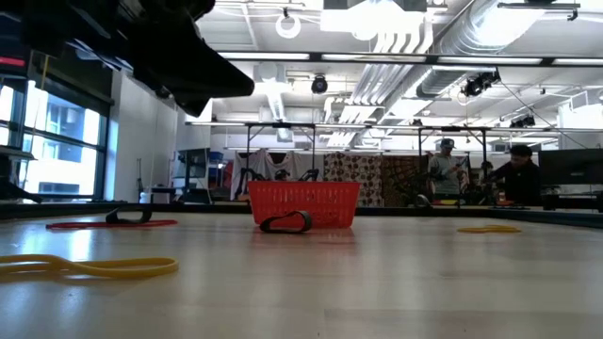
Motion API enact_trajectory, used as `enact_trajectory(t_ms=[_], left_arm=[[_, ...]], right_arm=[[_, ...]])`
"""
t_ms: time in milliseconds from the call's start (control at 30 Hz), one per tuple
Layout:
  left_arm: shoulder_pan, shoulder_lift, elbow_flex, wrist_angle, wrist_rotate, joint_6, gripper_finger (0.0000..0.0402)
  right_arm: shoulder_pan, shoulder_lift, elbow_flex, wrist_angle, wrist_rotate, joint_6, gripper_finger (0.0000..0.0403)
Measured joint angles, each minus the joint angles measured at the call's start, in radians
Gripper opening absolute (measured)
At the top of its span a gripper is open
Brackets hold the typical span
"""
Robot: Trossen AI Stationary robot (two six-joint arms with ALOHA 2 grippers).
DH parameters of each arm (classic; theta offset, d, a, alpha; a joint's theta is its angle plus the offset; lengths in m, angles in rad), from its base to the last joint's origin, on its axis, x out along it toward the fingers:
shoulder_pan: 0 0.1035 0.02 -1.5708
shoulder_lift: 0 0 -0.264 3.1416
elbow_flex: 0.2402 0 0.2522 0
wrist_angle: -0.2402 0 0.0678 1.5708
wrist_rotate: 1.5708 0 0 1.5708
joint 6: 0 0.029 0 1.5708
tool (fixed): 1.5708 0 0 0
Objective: Sort rubber bands into baskets
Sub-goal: Put the yellow rubber band into the blue bin, then put the black rubber band into the green bin
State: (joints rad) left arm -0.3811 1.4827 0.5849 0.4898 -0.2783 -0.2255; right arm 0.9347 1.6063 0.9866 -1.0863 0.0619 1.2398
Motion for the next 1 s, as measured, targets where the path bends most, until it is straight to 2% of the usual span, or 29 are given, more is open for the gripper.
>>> enact_trajectory(t_ms=[233,333,467,567,700,833,1000], left_arm=[[0.029,0.043,0.07,-0.128,0.007,-0.008,0.0],[0.036,0.075,0.104,-0.173,0.007,-0.007,0.0],[0.041,0.125,0.151,-0.21,0.007,0.017,0.0007],[0.041,0.171,0.18,-0.225,-0.008,0.044,0.0023],[0.041,0.233,0.22,-0.242,-0.089,0.072,0.0053],[0.041,0.289,0.241,-0.244,-0.175,0.113,0.0088],[0.054,0.351,0.261,-0.283,-0.22,0.137,0.012]], right_arm=[[-0.022,-0.064,-0.1,0.085,-0.082,0.047,0.0012],[-0.036,-0.064,-0.082,0.063,-0.108,0.045,0.0045],[-0.041,-0.064,-0.013,-0.022,-0.082,0.043,0.0104],[-0.04,-0.064,0.063,-0.106,-0.043,0.041,0.0144],[-0.025,-0.065,0.182,-0.218,0.049,0.043,0.0176],[-0.016,-0.065,0.281,-0.311,0.173,0.043,0.018],[-0.019,-0.065,0.345,-0.369,0.334,0.016,0.0177]])
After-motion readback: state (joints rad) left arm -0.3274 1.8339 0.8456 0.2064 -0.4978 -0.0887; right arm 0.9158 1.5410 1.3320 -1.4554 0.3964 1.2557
